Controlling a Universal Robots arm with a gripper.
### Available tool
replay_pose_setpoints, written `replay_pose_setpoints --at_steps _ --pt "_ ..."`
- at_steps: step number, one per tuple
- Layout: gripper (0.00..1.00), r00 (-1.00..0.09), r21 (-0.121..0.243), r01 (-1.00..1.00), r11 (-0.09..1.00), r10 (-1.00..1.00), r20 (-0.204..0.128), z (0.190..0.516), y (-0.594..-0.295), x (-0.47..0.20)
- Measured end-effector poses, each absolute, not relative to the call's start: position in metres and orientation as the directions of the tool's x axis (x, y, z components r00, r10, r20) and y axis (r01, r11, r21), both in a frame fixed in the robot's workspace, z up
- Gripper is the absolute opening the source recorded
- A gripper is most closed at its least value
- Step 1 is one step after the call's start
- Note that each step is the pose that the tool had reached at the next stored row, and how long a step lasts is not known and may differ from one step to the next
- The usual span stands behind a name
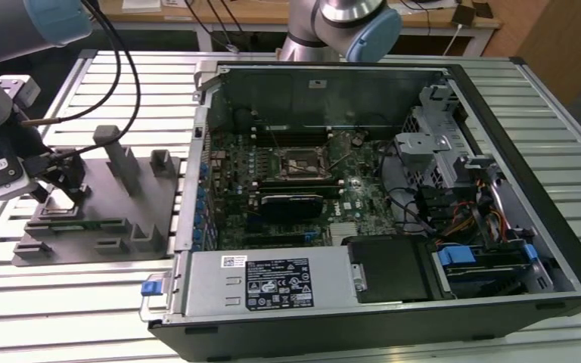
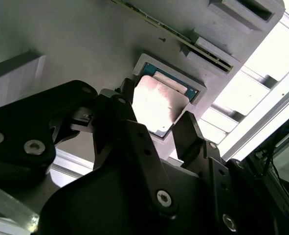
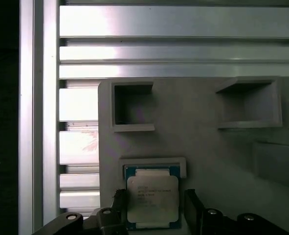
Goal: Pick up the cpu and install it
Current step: 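Pick up the cpu and move it towards the insertion slot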
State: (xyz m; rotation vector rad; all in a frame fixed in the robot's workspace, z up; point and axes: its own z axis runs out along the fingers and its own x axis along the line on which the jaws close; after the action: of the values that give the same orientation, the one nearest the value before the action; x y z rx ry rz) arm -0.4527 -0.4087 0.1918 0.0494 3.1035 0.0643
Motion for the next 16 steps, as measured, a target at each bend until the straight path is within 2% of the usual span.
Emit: replay_pose_setpoints --at_steps 16 --pt "0.59 -0.999 0.042 0.03 0.999 0.032 -0.037 0.1859 -0.4087 -0.4527"
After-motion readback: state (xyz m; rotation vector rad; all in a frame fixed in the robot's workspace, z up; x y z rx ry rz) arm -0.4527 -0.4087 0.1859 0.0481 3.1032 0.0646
